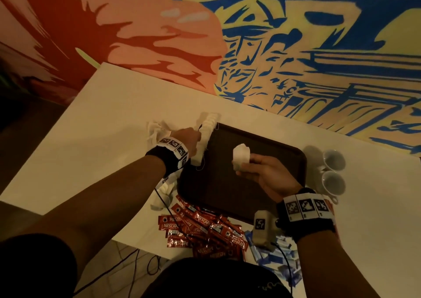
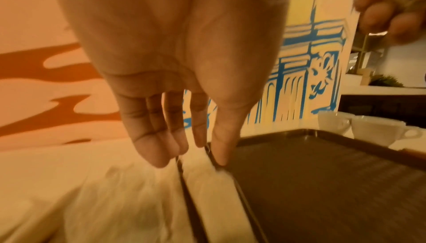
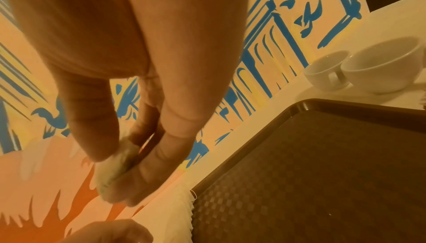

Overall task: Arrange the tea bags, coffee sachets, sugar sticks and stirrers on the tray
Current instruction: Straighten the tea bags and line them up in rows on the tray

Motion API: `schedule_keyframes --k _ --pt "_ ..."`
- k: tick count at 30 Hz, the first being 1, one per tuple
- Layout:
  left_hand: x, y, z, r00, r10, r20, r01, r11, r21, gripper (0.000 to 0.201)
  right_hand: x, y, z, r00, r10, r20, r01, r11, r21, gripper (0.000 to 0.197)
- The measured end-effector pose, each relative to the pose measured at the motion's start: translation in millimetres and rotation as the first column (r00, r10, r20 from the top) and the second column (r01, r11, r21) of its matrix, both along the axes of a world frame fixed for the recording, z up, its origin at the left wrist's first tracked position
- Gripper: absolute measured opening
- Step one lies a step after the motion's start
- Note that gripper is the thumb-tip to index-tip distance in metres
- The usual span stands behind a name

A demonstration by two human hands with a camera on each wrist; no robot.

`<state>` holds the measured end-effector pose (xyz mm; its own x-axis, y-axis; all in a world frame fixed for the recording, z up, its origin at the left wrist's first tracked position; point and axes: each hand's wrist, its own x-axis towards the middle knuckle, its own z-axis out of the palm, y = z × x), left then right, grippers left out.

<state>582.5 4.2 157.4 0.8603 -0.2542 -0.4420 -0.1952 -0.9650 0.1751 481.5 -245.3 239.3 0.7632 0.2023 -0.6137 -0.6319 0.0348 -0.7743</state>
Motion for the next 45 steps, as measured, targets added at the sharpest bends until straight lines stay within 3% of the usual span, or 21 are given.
schedule_keyframes --k 3,6,10,12,14,16,18,23,27,31,35,45 --pt "-8 -8 32 1.0 0.007 0.003 -0.006 0.987 -0.158 0.038 1 0 5 1.0 0.009 0.029 -0.01 1.0 0.013 0.023" --pt "-22 -22 69 0.999 0.033 -0.042 -0.048 0.898 -0.437 0.047 0 2 12 0.997 0.028 0.067 -0.03 0.999 0.026 0.02" --pt "-42 -38 107 0.99 0.038 -0.137 -0.109 0.82 -0.562 0.058 -5 3 18 0.992 0.054 0.111 -0.057 0.998 0.025 0.019" --pt "-53 -42 120 0.98 0.047 -0.194 -0.164 0.743 -0.648 0.052 -8 2 22 0.989 0.064 0.131 -0.068 0.997 0.026 0.016" --pt "-64 -45 129 0.985 0.03 -0.171 -0.146 0.677 -0.721 0.031 -13 1 26 0.983 0.076 0.169 -0.083 0.996 0.036 0.014" --pt "-72 -48 138 0.995 0.031 -0.1 -0.094 0.686 -0.722 0.013 -18 -1 30 0.976 0.09 0.199 -0.103 0.993 0.053 0.014" --pt "-79 -51 148 0.998 0.043 -0.037 -0.057 0.7 -0.712 0.01 -22 -2 33 0.965 0.116 0.235 -0.129 0.991 0.04 0.015" --pt "-98 -58 170 0.997 0.078 -0.008 -0.061 0.705 -0.707 0.018 -31 -10 35 0.911 0.216 0.351 -0.204 0.976 -0.074 0.023" --pt "-119 -66 176 0.991 0.132 -0.026 -0.105 0.64 -0.761 0.031 -41 -19 36 0.874 0.265 0.406 -0.243 0.964 -0.106 0.024" --pt "-143 -74 177 0.979 0.204 0.017 -0.114 0.616 -0.78 0.025 -54 -25 34 0.872 0.251 0.421 -0.244 0.967 -0.07 0.02" --pt "-160 -80 173 0.963 0.265 0.041 -0.141 0.629 -0.764 0.012 -66 -29 34 0.856 0.224 0.465 -0.232 0.972 -0.039 0.012" --pt "-183 -86 160 0.93 0.296 0.219 -0.075 0.734 -0.675 0.014 -78 -36 26 0.82 0.306 0.483 -0.272 0.952 -0.141 0.011"
